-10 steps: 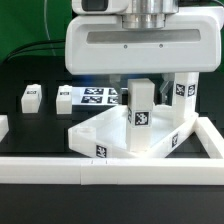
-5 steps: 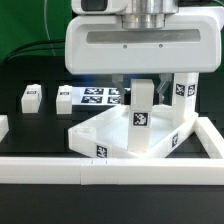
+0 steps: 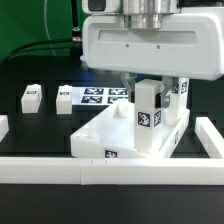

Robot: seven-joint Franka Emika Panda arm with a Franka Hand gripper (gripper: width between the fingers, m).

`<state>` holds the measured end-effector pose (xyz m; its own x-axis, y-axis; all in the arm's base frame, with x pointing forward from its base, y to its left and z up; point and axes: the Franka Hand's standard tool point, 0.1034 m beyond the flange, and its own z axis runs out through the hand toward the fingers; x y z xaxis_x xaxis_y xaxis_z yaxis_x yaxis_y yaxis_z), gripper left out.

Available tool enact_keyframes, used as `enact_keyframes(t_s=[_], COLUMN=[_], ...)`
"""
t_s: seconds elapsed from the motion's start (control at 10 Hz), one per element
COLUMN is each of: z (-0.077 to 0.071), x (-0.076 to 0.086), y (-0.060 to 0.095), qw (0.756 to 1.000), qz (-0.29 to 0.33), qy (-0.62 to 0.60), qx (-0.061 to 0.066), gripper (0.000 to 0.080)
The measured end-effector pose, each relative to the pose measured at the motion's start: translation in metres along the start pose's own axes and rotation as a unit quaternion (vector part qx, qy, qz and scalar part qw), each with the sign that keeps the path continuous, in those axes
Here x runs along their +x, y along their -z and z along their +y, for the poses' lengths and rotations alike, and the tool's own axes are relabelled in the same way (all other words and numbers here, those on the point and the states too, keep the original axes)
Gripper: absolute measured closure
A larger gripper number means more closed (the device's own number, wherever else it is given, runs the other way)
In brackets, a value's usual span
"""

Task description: Assemble desk

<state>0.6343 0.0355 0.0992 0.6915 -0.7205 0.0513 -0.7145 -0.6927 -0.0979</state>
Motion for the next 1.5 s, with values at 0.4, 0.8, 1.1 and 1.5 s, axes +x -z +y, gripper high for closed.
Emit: enact_keyframes(t_s=[0.4, 0.8, 1.1, 1.5], z=[-0.015, -0.016, -0.018, -0.023], x=[-0.017, -0.019, -0.019, -0.022], y=[0.0, -0.001, 0.001, 0.002], qw=[0.981, 0.975, 0.995, 0.993], qz=[-0.008, -0.014, -0.013, -0.009], qy=[-0.194, -0.221, -0.098, 0.121], qx=[0.005, 0.008, 0.008, 0.007], gripper=[0.0512, 0.0279, 0.0154, 0.015])
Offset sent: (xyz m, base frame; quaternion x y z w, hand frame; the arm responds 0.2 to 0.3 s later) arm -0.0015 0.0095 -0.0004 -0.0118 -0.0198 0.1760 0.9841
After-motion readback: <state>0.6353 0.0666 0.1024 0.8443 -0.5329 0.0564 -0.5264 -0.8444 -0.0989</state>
